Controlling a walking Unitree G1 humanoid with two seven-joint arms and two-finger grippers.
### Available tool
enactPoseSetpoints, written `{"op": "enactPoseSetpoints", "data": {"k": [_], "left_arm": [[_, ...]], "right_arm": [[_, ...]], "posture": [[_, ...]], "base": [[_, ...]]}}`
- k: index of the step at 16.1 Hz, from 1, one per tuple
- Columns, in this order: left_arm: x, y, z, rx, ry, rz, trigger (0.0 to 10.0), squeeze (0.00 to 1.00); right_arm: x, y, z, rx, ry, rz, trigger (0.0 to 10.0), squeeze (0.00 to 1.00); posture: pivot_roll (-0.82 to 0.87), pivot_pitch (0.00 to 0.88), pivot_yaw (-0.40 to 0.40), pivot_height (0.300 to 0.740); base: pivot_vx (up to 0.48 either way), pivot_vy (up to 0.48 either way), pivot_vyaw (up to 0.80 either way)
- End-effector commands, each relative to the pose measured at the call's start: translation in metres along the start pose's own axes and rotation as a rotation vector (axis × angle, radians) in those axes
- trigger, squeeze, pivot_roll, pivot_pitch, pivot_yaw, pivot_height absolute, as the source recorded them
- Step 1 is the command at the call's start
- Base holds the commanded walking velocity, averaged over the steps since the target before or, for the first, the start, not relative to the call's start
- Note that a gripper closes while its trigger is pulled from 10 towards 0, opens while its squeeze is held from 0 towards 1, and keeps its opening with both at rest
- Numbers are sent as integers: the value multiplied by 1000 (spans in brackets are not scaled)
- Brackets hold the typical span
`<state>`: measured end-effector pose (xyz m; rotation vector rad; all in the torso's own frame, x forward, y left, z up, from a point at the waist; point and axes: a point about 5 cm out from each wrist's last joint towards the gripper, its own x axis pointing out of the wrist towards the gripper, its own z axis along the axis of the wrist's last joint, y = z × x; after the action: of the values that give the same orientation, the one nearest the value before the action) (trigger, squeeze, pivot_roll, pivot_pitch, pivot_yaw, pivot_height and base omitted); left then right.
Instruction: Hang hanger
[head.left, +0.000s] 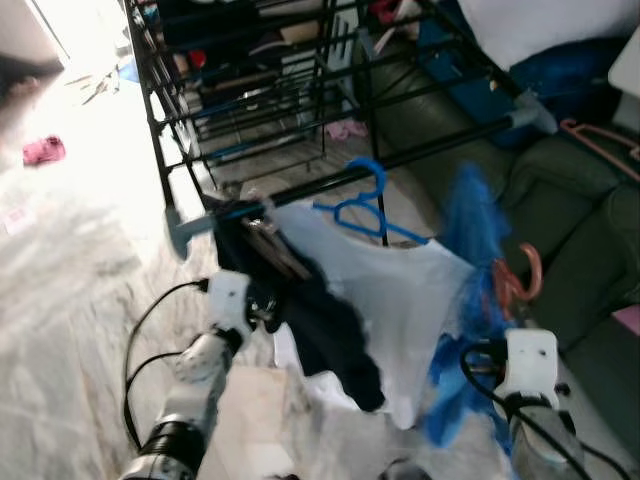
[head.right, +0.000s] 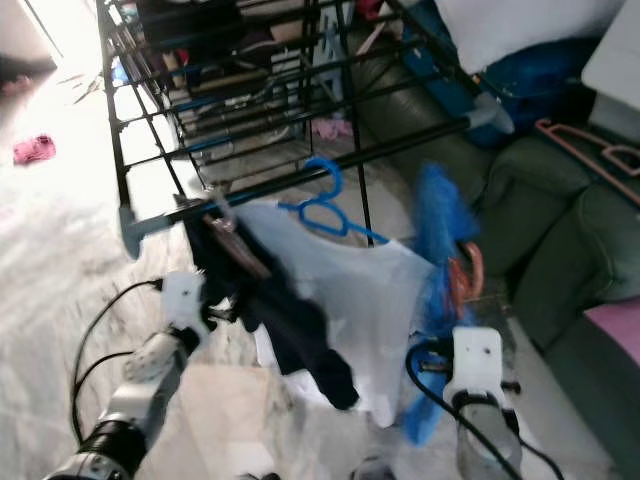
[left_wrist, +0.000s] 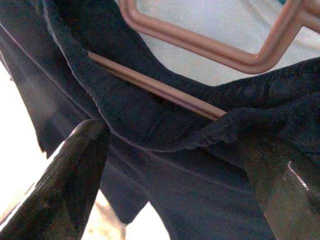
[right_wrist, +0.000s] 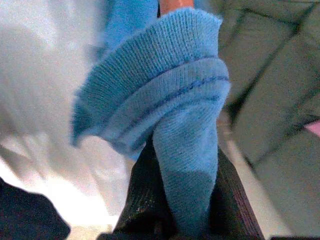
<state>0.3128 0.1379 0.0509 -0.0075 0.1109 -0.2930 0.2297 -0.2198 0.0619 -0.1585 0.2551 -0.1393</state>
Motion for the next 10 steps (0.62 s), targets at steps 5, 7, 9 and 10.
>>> {"op": "enactPoseSetpoints", "data": {"k": [5,7,9,10], "left_arm": [[-10,16,-11,41,54,120,10000,0],[-15,22,-14,47,64,141,10000,0],[-18,25,-16,55,67,154,10000,0],[-19,26,-17,57,69,157,10000,0]], "right_arm": [[-9,14,4,11,44,340,10000,0],[-17,21,3,21,63,450,10000,0],[-29,30,1,31,93,597,10000,0],[-34,35,0,45,107,654,10000,0]], "posture": [[-156,160,71,740],[-149,160,71,740],[-147,163,69,740],[-148,162,69,740]], "base": [[0,0,0],[0,0,0],[0,0,0],[0,0,0]]}}
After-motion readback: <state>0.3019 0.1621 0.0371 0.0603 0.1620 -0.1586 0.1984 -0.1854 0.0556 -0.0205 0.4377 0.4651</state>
